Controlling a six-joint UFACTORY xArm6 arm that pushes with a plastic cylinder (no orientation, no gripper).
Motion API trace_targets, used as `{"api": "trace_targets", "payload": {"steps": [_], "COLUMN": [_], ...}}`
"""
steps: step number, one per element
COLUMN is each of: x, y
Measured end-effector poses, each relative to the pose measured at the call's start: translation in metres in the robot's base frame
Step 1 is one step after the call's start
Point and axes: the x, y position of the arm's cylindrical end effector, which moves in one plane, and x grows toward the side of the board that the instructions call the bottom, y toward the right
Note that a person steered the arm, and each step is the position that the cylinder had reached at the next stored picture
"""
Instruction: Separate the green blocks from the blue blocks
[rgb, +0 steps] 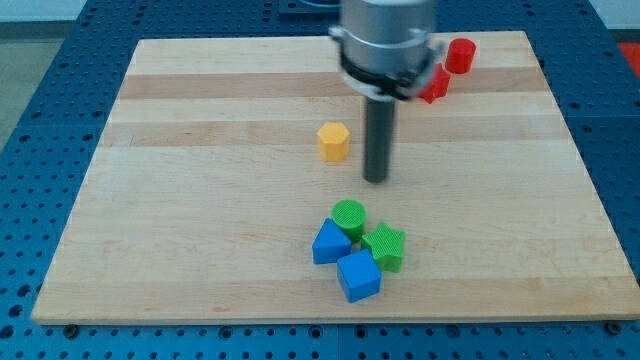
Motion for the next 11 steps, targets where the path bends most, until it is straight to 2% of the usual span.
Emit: {"api": "trace_targets", "payload": {"steps": [1,2,3,4,6,7,8,9,11], "x": [0.052,0.102,0.110,0.108,0.065,0.076,0.081,0.066,0.030], "y": [0.080,0.062,0.009,-0.036,-0.088,-0.077,-0.015,-0.006,-0.091]}}
